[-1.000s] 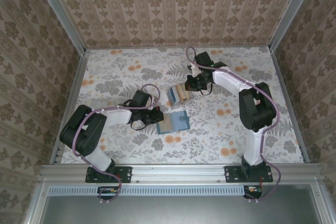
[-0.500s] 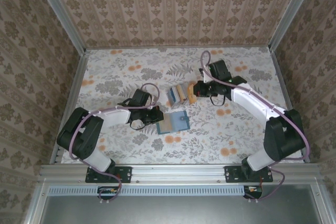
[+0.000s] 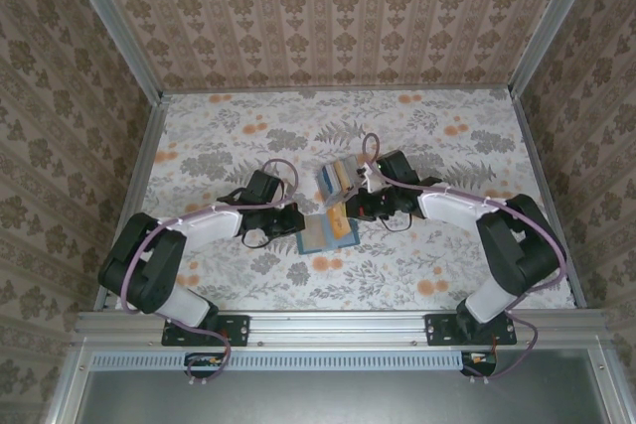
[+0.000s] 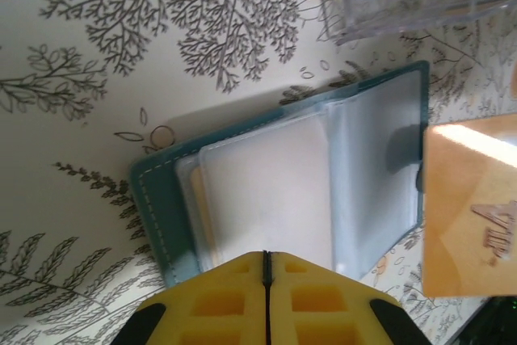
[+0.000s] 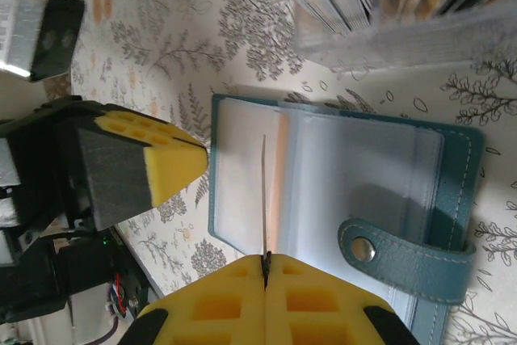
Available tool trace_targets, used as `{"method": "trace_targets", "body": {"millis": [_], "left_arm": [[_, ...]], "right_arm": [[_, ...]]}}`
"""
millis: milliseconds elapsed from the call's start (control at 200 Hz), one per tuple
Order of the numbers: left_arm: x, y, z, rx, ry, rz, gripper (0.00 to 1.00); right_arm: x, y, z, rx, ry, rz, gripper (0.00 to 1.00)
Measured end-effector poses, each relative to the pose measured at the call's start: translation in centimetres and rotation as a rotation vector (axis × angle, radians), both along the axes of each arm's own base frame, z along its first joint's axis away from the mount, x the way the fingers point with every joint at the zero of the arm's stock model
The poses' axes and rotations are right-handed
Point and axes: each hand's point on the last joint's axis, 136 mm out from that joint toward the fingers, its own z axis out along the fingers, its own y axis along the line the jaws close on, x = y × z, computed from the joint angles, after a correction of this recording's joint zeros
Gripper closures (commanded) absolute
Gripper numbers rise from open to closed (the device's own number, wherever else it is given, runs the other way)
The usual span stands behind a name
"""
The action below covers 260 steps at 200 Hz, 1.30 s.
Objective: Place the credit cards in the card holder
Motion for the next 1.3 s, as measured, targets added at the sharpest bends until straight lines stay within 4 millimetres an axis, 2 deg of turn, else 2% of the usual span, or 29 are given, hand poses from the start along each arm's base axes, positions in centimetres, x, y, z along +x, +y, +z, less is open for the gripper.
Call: {"method": "trace_targets", "body": {"millis": [135,600,1300], "left_arm": [[-0.1,0.3,-0.3,0.015,0.005,0.005,0.94],[-0.8,0.8,-1.5,0.051,0.023,0.007,0.95],[-0.6,0.7,-1.8,0.045,0.014,0.006,0.97]], "right_arm": [[-0.3,0.4,-1.4,0.019,0.051,0.009,1.0],[-0.2,1.3,-2.8,0.059,0.086,0.027,1.0],[0.3,2.5,-3.0,0.133,0.04,0.031,1.0]]}}
